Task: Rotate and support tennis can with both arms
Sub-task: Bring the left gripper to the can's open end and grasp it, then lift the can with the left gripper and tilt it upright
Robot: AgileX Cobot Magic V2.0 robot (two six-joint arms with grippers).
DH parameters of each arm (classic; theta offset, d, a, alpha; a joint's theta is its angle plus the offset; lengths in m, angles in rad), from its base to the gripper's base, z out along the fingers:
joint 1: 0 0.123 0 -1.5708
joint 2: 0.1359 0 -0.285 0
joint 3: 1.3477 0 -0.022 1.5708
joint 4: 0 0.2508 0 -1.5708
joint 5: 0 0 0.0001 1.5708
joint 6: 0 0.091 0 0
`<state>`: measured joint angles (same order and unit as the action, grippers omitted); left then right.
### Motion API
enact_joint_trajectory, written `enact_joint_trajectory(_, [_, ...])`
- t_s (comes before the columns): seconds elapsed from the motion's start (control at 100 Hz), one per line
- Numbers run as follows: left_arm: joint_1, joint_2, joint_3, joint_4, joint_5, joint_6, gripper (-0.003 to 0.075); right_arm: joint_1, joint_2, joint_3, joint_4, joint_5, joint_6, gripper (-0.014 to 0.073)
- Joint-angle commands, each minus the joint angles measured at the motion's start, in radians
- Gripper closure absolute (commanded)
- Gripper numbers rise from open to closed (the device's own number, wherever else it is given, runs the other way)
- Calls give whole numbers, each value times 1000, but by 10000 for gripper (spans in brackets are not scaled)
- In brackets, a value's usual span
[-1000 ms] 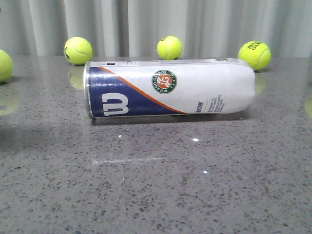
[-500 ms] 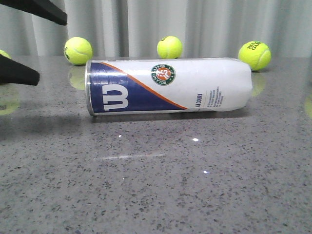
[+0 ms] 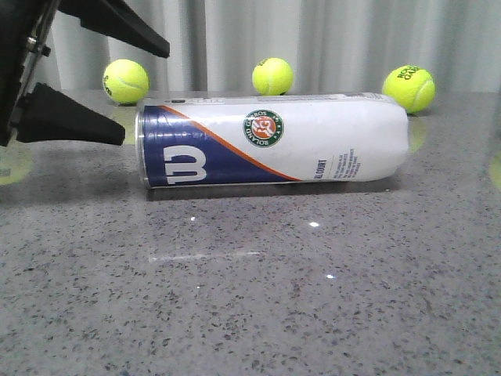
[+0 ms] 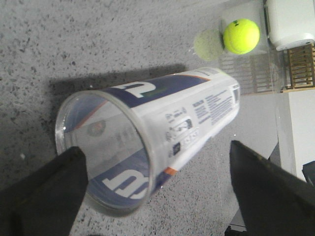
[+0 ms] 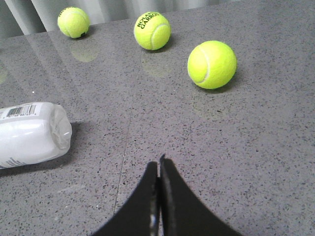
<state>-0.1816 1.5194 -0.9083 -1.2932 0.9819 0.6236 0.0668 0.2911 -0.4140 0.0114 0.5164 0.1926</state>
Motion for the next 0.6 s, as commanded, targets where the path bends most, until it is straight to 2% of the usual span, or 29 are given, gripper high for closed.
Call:
enact_joint_trajectory(0.0, [-23, 0, -35, -97, 38, 13, 158, -6, 7, -26, 2, -72, -7, 659])
enact_joint_trajectory(0.17, [-37, 37, -35, -209, 93, 103, 160, -6, 7, -26, 2, -72, -7, 659])
enact_joint_trajectory(0.23, [-37, 39, -35, -242, 102, 117, 183, -6, 7, -26, 2, -72, -7, 659])
enact_joint_trajectory(0.59, [-37, 50, -35, -309, 180, 150, 496, -6, 7, -26, 2, -73, -7, 659])
